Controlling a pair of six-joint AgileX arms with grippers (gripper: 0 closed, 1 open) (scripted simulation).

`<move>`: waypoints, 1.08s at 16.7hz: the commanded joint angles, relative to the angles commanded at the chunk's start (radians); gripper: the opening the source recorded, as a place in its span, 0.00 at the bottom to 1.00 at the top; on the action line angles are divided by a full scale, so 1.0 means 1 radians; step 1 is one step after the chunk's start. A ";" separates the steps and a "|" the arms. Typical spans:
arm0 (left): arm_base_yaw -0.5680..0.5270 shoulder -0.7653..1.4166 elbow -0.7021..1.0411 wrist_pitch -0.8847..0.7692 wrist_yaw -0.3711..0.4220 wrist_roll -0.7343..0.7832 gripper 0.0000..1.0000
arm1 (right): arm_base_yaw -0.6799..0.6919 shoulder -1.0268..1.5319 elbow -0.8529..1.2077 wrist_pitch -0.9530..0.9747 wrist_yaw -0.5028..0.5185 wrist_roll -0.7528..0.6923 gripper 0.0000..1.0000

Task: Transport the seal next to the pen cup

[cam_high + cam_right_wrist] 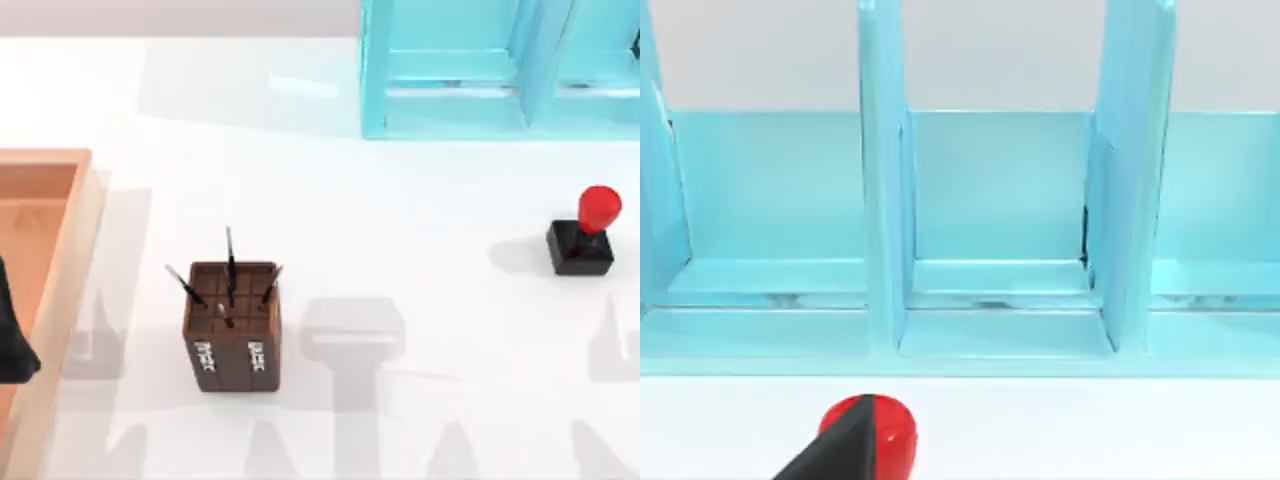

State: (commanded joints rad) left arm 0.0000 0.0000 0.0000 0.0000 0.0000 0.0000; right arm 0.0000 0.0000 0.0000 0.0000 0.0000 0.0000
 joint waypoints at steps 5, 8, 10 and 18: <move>0.000 0.000 0.000 0.000 0.000 0.000 1.00 | 0.013 0.061 0.061 -0.061 -0.006 -0.004 1.00; 0.000 0.000 0.000 0.000 0.000 0.000 1.00 | 0.039 0.217 0.215 -0.212 -0.017 -0.010 1.00; 0.000 0.000 0.000 0.000 0.000 0.000 1.00 | 0.059 0.373 0.361 -0.355 -0.023 -0.013 1.00; 0.000 0.000 0.000 0.000 0.000 0.000 1.00 | 0.137 1.216 1.072 -1.005 -0.034 0.015 1.00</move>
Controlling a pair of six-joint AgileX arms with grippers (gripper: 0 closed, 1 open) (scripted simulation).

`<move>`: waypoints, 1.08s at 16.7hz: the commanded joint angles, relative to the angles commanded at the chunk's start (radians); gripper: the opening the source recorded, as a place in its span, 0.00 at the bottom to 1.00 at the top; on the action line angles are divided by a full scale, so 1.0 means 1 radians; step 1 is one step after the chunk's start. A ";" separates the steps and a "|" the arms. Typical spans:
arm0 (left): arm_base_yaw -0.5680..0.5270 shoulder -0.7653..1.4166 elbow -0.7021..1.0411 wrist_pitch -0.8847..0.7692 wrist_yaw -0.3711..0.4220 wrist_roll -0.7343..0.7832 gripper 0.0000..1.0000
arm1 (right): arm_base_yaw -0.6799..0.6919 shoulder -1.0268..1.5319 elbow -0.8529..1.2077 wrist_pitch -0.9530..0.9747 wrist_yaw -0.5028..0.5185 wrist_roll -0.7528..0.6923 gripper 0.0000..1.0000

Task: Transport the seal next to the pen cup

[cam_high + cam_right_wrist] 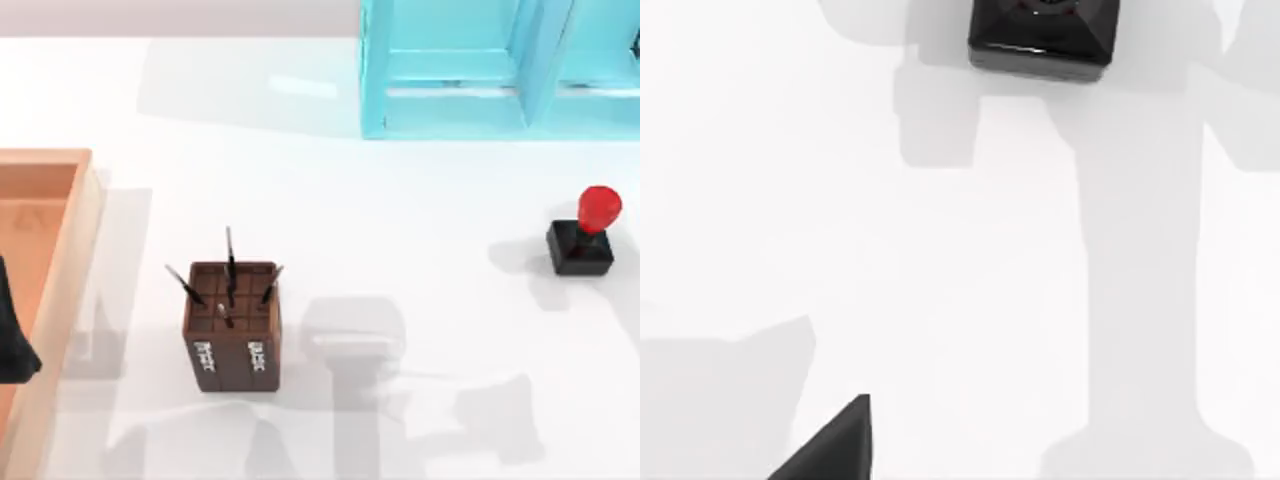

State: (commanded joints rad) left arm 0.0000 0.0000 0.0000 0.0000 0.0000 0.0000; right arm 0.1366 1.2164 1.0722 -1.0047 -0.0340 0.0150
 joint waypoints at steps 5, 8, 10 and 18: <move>0.000 0.000 0.000 0.000 0.000 0.000 1.00 | 0.023 0.439 0.406 -0.259 0.008 0.052 1.00; 0.000 0.000 0.000 0.000 0.000 0.000 1.00 | 0.025 0.649 0.614 -0.353 0.018 0.091 1.00; 0.000 0.000 0.000 0.000 0.000 0.000 1.00 | 0.023 0.755 0.726 -0.386 0.025 0.116 1.00; 0.000 0.000 0.000 0.000 0.000 0.000 1.00 | 0.015 0.889 0.879 -0.413 0.037 0.155 1.00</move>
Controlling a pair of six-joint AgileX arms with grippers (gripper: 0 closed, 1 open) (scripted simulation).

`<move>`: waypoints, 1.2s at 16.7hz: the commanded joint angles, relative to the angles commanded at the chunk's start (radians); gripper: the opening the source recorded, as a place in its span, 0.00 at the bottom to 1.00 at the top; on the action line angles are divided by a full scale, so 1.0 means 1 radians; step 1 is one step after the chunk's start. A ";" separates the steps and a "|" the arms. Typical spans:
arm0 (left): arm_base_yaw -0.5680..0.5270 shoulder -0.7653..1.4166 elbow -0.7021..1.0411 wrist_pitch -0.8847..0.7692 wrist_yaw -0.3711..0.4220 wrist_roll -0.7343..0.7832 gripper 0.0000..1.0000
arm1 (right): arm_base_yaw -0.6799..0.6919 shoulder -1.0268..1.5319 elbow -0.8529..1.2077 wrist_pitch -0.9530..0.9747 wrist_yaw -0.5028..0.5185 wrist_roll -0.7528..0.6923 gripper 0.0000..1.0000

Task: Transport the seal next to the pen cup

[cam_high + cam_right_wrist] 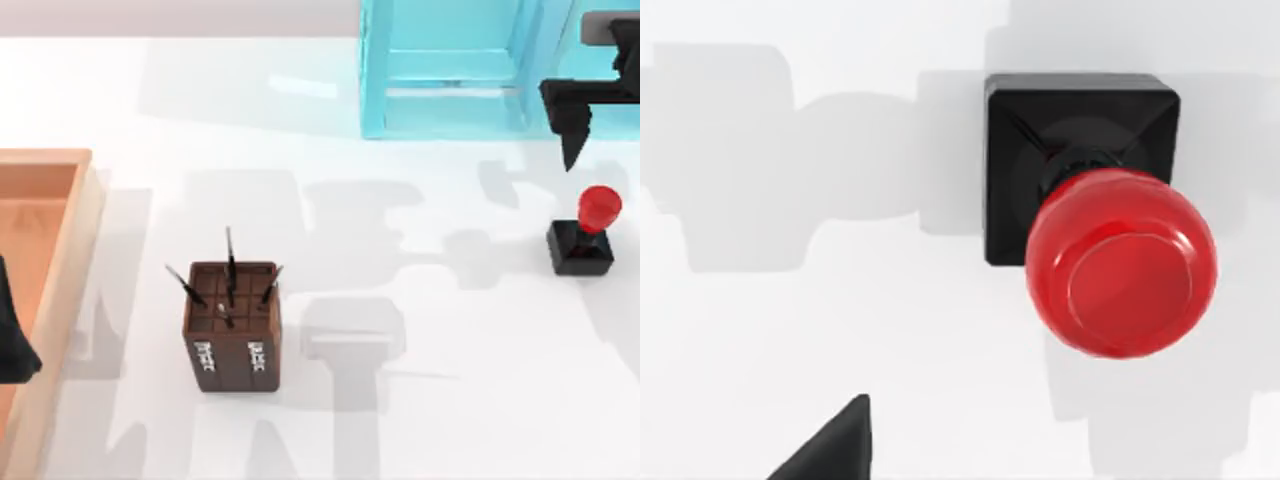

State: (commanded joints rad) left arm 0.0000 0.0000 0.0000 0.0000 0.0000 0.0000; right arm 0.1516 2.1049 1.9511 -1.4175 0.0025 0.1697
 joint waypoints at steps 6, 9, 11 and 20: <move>0.000 0.000 0.000 0.000 0.000 0.000 1.00 | 0.001 0.005 -0.073 0.074 0.000 0.002 1.00; 0.000 0.000 0.000 0.000 0.000 0.000 1.00 | 0.002 0.021 -0.199 0.229 0.000 0.002 1.00; 0.000 0.000 0.000 0.000 0.000 0.000 1.00 | 0.002 0.033 -0.279 0.318 0.000 0.003 1.00; 0.000 0.000 0.000 0.000 0.000 0.000 1.00 | 0.003 0.043 -0.333 0.376 0.000 0.003 0.77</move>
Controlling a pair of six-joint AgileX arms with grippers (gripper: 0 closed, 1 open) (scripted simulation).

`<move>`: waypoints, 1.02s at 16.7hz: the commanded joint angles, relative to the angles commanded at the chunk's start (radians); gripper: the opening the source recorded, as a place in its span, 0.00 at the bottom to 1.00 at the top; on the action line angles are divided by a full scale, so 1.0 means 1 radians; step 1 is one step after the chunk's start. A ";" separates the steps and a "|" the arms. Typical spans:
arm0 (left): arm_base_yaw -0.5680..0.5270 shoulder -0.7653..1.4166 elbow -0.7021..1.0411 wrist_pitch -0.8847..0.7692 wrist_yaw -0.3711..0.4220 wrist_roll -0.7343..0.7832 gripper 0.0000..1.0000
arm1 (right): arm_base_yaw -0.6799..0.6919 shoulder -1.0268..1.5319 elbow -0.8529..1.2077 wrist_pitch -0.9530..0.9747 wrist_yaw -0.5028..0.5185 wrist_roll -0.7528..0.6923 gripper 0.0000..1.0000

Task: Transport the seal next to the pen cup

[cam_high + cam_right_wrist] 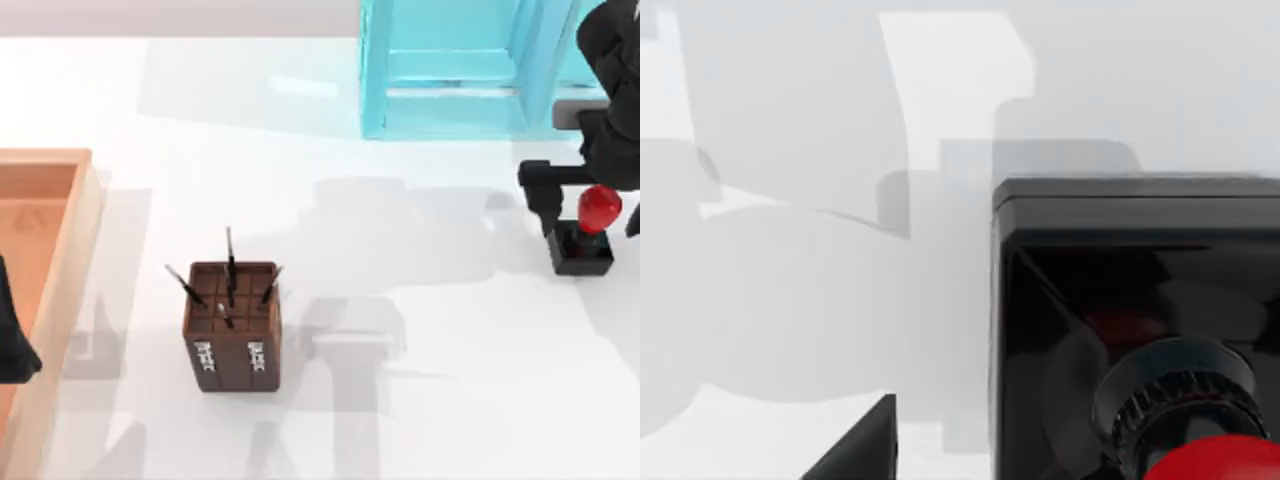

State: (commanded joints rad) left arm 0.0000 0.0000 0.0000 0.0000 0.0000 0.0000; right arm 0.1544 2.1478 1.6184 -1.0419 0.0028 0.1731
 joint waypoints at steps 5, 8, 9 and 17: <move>0.000 0.000 0.000 0.000 0.000 0.000 1.00 | 0.000 0.000 0.000 0.000 0.000 0.000 0.40; 0.000 0.000 0.000 0.000 0.000 0.000 1.00 | 0.000 0.000 0.000 0.000 0.000 0.000 0.17; 0.000 0.000 0.000 0.000 0.000 0.000 1.00 | 0.000 0.000 0.000 0.000 0.000 0.000 0.10; 0.000 0.000 0.000 0.000 0.000 0.000 1.00 | 0.000 0.000 0.000 0.000 0.000 0.000 0.00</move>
State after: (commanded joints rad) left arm 0.0000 0.0000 0.0000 0.0000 0.0000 0.0000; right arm 0.1544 2.1478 1.6184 -1.0419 0.0028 0.1731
